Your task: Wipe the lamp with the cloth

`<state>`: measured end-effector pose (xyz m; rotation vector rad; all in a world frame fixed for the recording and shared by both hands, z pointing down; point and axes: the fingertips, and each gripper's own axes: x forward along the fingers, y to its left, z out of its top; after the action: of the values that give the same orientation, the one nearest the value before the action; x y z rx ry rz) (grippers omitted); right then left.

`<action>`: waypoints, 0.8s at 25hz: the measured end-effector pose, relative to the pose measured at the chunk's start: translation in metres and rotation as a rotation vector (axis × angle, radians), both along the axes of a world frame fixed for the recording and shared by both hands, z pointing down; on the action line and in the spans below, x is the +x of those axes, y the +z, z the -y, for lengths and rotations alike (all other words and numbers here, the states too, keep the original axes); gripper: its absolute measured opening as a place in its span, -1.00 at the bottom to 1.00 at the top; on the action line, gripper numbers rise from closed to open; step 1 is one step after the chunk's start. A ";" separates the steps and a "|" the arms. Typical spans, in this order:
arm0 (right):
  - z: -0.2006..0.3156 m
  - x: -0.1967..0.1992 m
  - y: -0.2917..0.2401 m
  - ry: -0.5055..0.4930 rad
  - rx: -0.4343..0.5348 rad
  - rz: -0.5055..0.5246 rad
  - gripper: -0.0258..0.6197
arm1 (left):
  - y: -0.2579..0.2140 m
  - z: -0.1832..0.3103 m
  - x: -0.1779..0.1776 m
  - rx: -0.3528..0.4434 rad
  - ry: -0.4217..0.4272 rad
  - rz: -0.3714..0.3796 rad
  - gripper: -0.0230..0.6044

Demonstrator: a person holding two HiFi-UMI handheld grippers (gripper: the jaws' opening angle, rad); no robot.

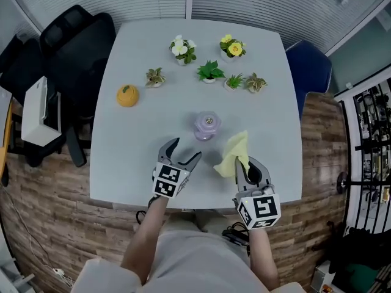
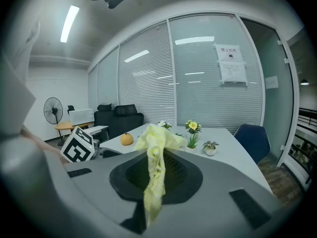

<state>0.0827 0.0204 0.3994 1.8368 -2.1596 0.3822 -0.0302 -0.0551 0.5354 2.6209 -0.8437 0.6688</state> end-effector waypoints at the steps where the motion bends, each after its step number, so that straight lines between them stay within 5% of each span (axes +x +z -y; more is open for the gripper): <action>1: 0.004 0.000 0.000 -0.007 -0.003 0.004 -0.84 | 0.003 0.002 0.002 -0.008 -0.007 0.004 0.16; 20: 0.061 0.027 0.035 -0.181 -0.049 0.036 -0.84 | 0.090 0.021 0.051 -0.120 -0.124 0.197 0.16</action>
<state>0.1094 -0.0410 0.4345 1.6051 -2.2964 0.4261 0.0213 -0.0760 0.6253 2.4025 -0.9811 0.9244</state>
